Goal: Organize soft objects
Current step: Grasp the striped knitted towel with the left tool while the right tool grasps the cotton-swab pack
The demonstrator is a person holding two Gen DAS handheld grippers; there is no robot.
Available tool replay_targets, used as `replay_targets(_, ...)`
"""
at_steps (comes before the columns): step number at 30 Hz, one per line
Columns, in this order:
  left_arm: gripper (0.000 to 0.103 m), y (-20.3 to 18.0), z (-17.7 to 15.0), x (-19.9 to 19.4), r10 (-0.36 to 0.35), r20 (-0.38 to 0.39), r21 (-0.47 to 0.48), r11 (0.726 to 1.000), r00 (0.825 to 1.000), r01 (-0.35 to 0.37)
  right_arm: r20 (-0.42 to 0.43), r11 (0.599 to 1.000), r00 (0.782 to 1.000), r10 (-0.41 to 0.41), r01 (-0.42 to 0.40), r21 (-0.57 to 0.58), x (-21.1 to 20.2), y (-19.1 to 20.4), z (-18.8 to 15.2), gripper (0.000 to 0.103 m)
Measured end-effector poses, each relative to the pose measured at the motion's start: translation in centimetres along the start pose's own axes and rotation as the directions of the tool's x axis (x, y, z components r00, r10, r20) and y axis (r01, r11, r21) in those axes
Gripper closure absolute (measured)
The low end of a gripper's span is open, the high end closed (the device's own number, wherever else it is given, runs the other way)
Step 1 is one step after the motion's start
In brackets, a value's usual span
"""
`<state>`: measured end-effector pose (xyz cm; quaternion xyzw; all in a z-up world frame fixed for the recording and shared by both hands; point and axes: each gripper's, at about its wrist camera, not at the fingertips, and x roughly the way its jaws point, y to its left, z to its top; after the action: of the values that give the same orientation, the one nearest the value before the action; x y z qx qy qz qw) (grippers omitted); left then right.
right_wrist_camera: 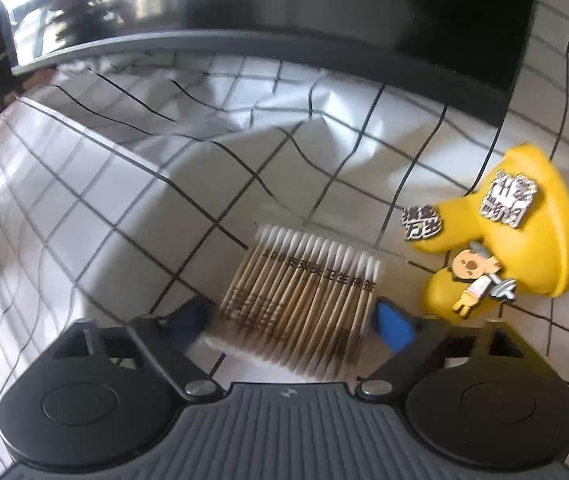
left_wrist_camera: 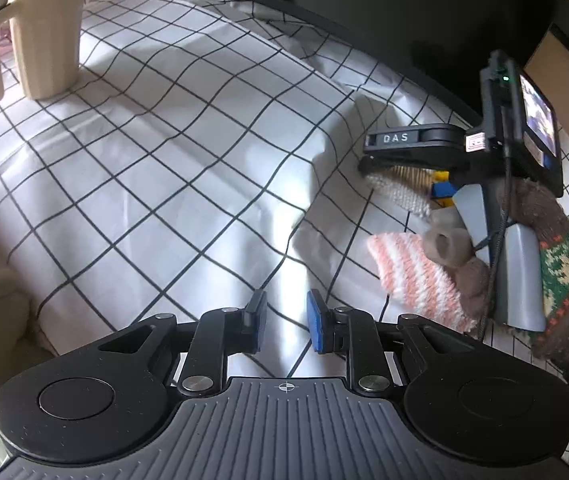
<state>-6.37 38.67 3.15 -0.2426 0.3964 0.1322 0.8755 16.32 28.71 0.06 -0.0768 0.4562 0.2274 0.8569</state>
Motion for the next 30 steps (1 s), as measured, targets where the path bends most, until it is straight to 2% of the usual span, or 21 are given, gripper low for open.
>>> replay_targets(2, 0.079, -0.2, 0.0, 0.0, -0.003, -0.001, 0.007, 1.0, 1.0, 0.003, 0.034, 0.998, 0.999, 0.034, -0.032, -0.049, -2.1, -0.1, -0.6, 0.024)
replay_targets(5, 0.079, -0.9, 0.5, 0.0, -0.021, 0.003, 0.025, 0.999, 1.0, 0.021, 0.132, 0.988, 0.989, 0.071, -0.052, -0.143, -7.3, -0.9, -2.2, 0.029)
replay_targets(8, 0.079, -2.2, 1.0, 0.2, -0.058, 0.007, 0.061, 0.996, 0.998, 0.057, 0.218, 0.977, 0.974, 0.059, -0.011, -0.215, -12.8, -2.6, -4.7, 0.034)
replay_targets(11, 0.079, -4.1, 1.4, 0.6, -0.141, 0.005, 0.143, 0.98, 0.99, 0.139, 0.26, 0.975, 0.966, 0.006, 0.052, -0.215, -17.0, -5.5, -8.0, 0.039)
replay_targets(12, 0.079, -4.9, 1.5, 0.8, -0.172, -0.002, 0.184, 0.968, 0.985, 0.169, 0.25, 0.977, 0.968, -0.013, 0.065, -0.201, -18.0, -6.9, -9.3, 0.059)
replay_targets(13, 0.079, -5.8, 1.6, 1.0, -0.203, -0.01, 0.24, 0.95, 0.979, 0.199, 0.225, 0.979, 0.974, -0.039, 0.083, -0.189, -18.8, -8.2, -10.6, 0.068)
replay_targets(14, 0.079, -6.8, 1.7, 1.2, -0.224, -0.018, 0.289, 0.932, 0.975, 0.219, 0.195, 0.98, 0.979, -0.065, 0.099, -0.171, -19.3, -9.4, -11.7, 0.073)
replay_targets(17, 0.079, -10.0, 2.2, 2.2, -0.264, -0.053, 0.437, 0.861, 0.963, 0.261, 0.113, 0.984, 0.984, -0.14, 0.151, -0.092, -19.8, -12.9, -15.5, 0.073)
replay_targets(19, 0.079, -12.0, 2.4, 3.5, -0.273, -0.082, 0.506, 0.817, 0.958, 0.276, 0.062, 0.978, 0.979, -0.195, 0.199, -0.06, -20.0, -14.5, -17.6, 0.071)
replay_targets(20, 0.079, -12.6, 2.7, 4.2, -0.268, -0.094, 0.522, 0.807, 0.959, 0.276, 0.049, 0.976, 0.976, -0.212, 0.214, -0.047, -20.2, -15.0, -18.4, 0.063)
replay_targets(21, 0.079, -13.3, 2.9, 4.9, -0.262, -0.101, 0.531, 0.802, 0.96, 0.274, 0.042, 0.974, 0.974, -0.222, 0.223, -0.035, -20.6, -15.3, -19.2, 0.049)
replay_targets(23, 0.079, -14.1, 3.5, 6.6, -0.255, -0.116, 0.527, 0.803, 0.96, 0.277, 0.053, 0.974, 0.972, -0.227, 0.228, -0.014, -21.4, -15.5, -20.3, 0.03)
replay_targets(24, 0.079, -14.4, 3.7, 7.4, -0.254, -0.131, 0.518, 0.807, 0.958, 0.285, 0.064, 0.973, 0.972, -0.228, 0.229, -0.009, -21.8, -15.4, -20.7, 0.025)
replay_targets(27, 0.079, -15.0, 4.1, 9.7, -0.225, -0.207, 0.48, 0.825, 0.952, 0.3, 0.084, 0.973, 0.972, -0.221, 0.225, -0.041, -21.9, -14.6, -20.8, 0.023)
replay_targets(30, 0.079, -15.0, 3.6, 9.6, -0.222, -0.223, 0.49, 0.816, 0.949, 0.306, 0.113, 0.966, 0.965, -0.237, 0.246, -0.076, -22.3, -14.1, -21.1, 0.023)
